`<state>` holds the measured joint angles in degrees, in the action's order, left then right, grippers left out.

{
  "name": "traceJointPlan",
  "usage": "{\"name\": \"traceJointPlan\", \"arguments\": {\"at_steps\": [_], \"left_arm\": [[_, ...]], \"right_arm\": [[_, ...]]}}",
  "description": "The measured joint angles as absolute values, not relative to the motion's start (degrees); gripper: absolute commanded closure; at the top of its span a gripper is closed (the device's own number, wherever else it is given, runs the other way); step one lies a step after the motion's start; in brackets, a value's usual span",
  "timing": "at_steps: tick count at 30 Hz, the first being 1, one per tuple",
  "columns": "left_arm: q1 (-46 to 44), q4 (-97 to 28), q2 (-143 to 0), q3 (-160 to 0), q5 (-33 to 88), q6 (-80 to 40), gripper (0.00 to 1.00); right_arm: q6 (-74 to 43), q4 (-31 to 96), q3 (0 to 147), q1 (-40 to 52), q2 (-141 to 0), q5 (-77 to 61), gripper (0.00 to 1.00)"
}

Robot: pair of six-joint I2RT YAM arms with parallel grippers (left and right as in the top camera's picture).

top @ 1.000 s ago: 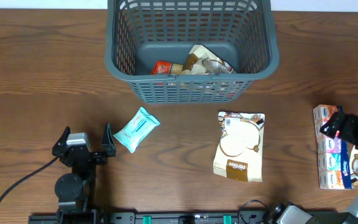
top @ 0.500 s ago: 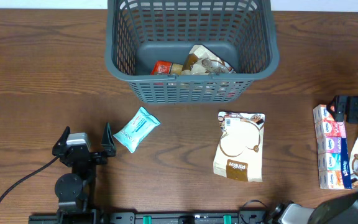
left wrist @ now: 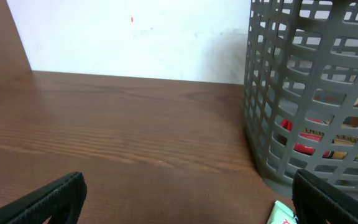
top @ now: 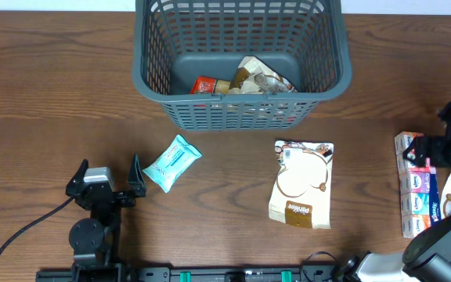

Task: Pack container

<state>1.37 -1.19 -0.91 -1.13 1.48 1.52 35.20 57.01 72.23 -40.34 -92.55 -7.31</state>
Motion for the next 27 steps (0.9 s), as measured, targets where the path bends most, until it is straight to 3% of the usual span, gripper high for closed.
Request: {"name": "traceJointPlan", "arguments": {"at_steps": [27], "left_arm": [[1.4, -1.1, -0.9, -1.1, 0.9, 1.5, 0.01]], "right_arm": [[34.1, 49.7, 61.6, -44.2, -92.6, -1.7, 0.04]]}}
